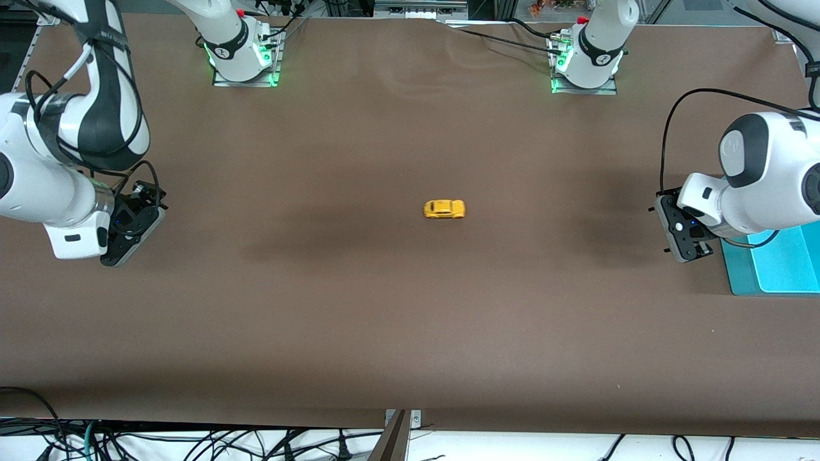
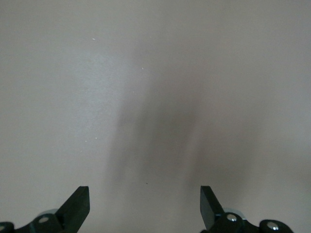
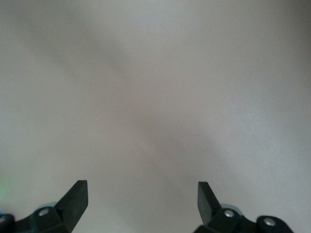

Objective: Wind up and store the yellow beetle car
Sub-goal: 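Withdraw the right gripper while the left gripper reaches the car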

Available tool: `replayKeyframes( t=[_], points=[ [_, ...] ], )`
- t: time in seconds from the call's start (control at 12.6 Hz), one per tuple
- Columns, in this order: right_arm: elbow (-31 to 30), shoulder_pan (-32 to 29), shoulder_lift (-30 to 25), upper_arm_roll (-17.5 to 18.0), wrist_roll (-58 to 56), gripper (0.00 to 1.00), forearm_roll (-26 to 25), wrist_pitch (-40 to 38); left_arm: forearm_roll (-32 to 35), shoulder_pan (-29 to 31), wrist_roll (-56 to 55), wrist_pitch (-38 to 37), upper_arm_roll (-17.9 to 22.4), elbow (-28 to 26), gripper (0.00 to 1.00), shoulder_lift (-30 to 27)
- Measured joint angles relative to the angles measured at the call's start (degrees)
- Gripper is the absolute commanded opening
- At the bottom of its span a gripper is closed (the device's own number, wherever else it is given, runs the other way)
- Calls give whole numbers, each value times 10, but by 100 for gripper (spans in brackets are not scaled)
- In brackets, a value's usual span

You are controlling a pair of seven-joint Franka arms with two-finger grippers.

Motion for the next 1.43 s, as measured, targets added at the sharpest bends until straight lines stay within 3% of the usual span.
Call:
replayKeyframes(
  t=[0.24,0.48,0.71,0.79,1.11,1.27,1.43],
  points=[
    [53,30,-1,-1,123,100,-3,-65,0,-2,23,80,-8,-66,100,0],
    [93,76,-13,-10,256,100,-3,-126,-3,-12,-14,97,-77,-76,100,0],
    [96,69,-48,-3,307,100,-3,-168,-3,-32,-81,125,-135,-77,100,6],
    [96,46,-59,16,308,100,-3,-172,-3,-45,-104,138,-143,-77,100,16],
    [83,-123,-99,175,395,100,-3,-177,-3,-105,-216,171,-169,-51,100,71],
    [49,-178,-131,202,410,100,-3,-172,-3,-137,-254,172,-170,-16,100,102],
    [19,-199,-157,203,412,100,-3,-116,0,-157,-265,172,-170,9,100,129]
  ],
)
